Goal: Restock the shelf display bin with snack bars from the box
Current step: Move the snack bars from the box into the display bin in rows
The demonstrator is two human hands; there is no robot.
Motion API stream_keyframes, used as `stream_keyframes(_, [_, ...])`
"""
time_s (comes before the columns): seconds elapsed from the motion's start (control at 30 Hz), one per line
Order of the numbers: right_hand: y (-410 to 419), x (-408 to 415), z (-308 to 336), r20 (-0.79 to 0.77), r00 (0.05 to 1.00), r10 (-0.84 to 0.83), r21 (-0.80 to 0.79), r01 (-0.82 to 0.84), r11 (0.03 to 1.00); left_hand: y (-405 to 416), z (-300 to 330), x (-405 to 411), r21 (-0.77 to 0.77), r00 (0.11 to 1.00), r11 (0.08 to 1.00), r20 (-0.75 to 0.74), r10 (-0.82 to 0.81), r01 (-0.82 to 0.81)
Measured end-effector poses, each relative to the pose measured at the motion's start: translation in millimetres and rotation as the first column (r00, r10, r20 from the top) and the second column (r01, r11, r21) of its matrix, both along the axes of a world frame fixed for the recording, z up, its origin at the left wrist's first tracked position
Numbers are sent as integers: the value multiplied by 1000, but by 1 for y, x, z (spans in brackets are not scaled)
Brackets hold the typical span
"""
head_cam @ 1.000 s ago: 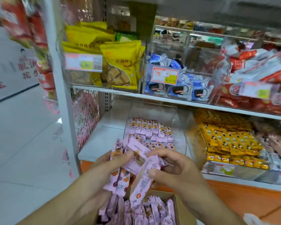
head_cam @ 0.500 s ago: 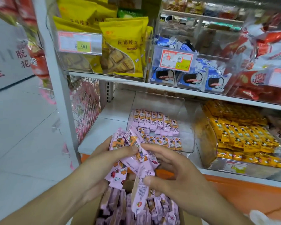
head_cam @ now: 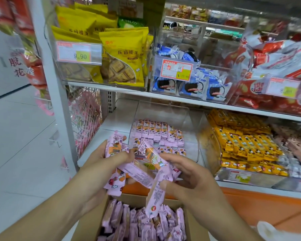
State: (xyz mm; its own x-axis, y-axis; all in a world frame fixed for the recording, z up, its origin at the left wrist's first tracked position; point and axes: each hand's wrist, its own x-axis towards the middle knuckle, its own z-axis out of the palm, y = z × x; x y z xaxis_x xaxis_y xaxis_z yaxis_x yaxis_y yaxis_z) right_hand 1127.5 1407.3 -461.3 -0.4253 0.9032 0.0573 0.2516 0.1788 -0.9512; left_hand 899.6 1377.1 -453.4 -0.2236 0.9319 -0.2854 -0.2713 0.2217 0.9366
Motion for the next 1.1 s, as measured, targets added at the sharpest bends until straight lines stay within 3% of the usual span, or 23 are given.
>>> stream_keyframes(0.2, [19, 10, -6, -270, 958, -97, -318, 6, 948, 3, 5, -12, 12, 976, 999, -214, -36, 39])
stream_keyframes(0.27, [24, 9, -5, -279, 952, -123, -360, 15, 933, 5, 6, -15, 16, 964, 998, -261, -56, 63])
stream_keyframes(0.4, [61, 1, 7, -15, 990, -138, -231, 131, 964, 8, 9, -23, 11, 938, 994, -334, -99, 109])
stream_keyframes(0.47, [92, -6, 13, 157, 973, -167, -160, 192, 968, 12, 6, -28, 14, 918, 994, -385, -98, 112])
stream_keyframes(0.57, [136, -15, 18, 277, 943, -182, -122, 223, 967, 16, 2, -32, 6, 915, 993, -391, -102, 114])
stream_keyframes(0.77, [191, -41, 17, 626, 779, 27, -96, 43, 994, 22, 1, -34, 0, 937, 992, -329, -116, 122])
stream_keyframes(0.83, [198, -48, 5, 650, 751, 117, -151, -23, 988, 23, 1, -34, 0, 926, 993, -361, -107, 115])
stream_keyframes(0.9, [203, -49, -9, 582, 801, 141, -198, -29, 980, 24, 1, -34, -4, 922, 994, -374, -102, 108])
stream_keyframes(1.1, [186, -38, -19, 416, 909, -34, -51, 60, 997, 23, 2, -33, -1, 913, 992, -390, -116, 126])
